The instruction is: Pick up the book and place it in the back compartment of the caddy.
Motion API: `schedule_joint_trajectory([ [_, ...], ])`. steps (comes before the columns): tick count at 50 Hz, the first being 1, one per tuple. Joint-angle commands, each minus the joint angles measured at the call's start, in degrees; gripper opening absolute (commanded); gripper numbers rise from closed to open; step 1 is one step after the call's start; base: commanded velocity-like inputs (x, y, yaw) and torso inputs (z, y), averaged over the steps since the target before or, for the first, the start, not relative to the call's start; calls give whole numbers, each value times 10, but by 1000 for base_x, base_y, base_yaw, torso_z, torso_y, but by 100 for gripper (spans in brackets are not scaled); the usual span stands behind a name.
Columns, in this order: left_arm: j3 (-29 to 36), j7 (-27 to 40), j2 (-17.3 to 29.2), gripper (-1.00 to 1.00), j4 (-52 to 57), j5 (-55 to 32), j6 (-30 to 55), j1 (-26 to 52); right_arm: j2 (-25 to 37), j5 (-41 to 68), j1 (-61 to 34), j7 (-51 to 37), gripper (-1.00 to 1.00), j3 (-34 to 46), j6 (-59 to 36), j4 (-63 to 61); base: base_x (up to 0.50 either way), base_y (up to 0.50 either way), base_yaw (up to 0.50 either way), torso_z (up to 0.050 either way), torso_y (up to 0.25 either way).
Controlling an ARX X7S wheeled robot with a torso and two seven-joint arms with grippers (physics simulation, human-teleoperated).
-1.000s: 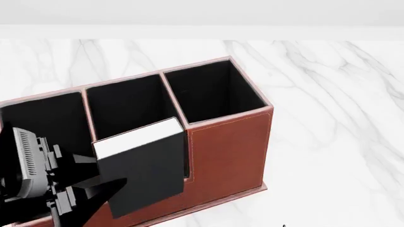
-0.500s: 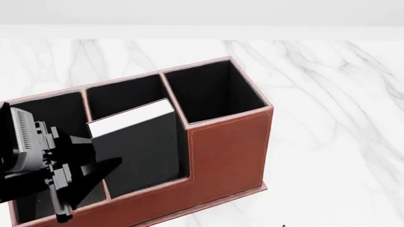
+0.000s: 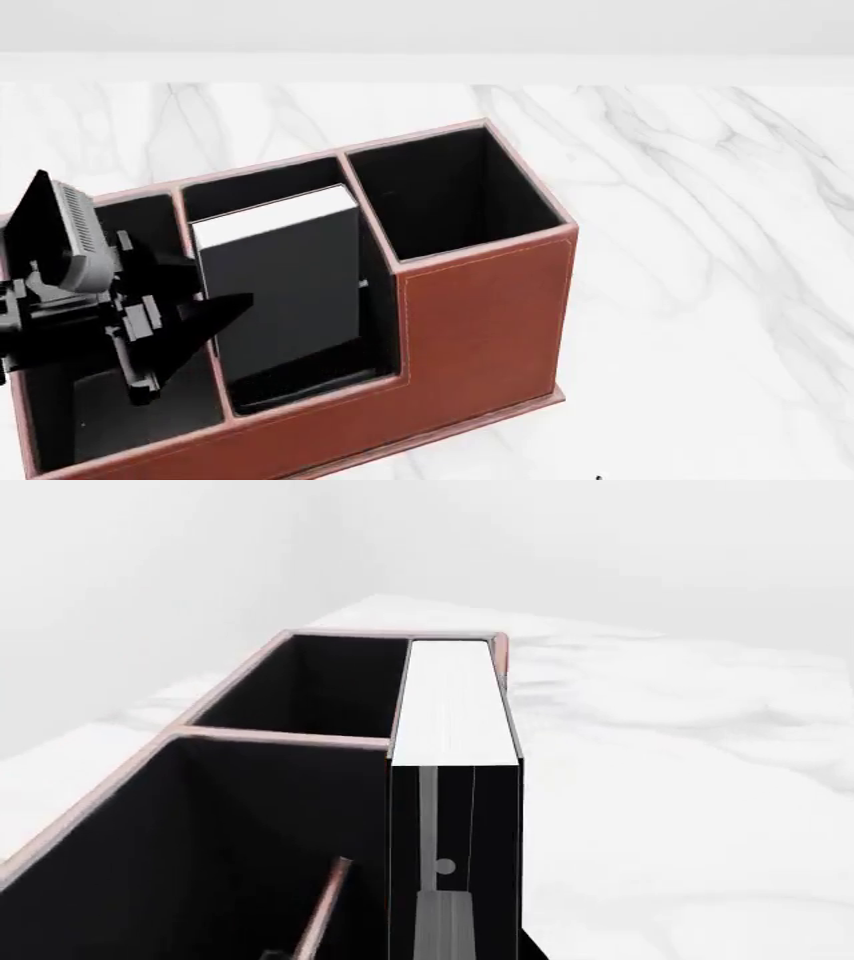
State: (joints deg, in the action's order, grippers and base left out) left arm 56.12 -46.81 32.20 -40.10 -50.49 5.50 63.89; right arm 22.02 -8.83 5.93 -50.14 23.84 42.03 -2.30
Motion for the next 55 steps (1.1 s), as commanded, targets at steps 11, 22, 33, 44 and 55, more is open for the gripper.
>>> schedule_joint_trajectory([
  [11,-23,-104,-119,-100,-271,19,-71,78,2,2,-1,-2,100,2,1,0,0,0,0,1,1],
  [22,-33,-144,-162,-100,-347,41,-95,92,3,4,-2,-2,100,3,-1,-1,0,0,0,0,2],
  [33,-75,-150,-170,-100,-348,87,-88,89,5,5,-2,-3,100,4,2,0,0,0,0,0,2],
  [44,-176,-161,-176,-100,-349,182,-73,85,4,3,-2,-4,100,6,2,2,0,0,0,1,1],
  [55,-300,-172,-185,-100,-349,291,-68,75,5,4,-3,-5,100,7,1,2,0,0,0,0,2],
])
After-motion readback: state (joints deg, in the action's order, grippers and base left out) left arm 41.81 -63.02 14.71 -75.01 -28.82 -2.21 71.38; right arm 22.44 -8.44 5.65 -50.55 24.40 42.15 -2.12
